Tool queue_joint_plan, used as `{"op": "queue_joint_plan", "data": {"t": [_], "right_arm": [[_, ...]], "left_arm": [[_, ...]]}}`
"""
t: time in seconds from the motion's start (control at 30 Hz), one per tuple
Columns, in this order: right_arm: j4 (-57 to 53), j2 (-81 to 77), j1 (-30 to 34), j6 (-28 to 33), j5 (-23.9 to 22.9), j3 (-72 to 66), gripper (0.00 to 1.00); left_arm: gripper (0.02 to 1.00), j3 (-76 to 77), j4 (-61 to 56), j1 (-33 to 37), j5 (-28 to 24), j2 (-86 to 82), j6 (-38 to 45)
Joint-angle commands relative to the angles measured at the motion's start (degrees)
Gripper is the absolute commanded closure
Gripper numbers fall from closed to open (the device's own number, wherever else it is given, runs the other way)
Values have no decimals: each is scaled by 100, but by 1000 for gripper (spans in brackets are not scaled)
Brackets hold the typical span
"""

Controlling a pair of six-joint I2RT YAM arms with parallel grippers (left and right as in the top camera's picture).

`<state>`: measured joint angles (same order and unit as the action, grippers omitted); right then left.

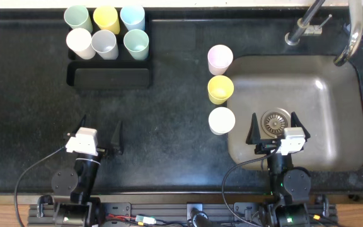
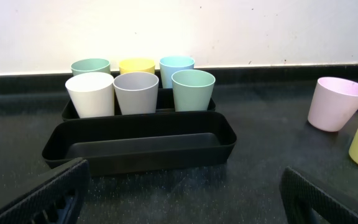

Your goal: Store Cups

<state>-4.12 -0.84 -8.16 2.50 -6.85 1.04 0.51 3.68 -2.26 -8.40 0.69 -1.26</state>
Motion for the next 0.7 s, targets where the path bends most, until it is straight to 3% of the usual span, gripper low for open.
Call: {"op": "queue_joint_plan", "data": {"t": [0.03, 0.7], "right_arm": [[28, 61, 26, -61, -22, -76, 3], [28, 61, 26, -61, -22, -76, 3]], "left_arm": [[18, -7, 17, -7, -79, -52, 87], [18, -7, 20, -7, -57, -52, 87]]}}
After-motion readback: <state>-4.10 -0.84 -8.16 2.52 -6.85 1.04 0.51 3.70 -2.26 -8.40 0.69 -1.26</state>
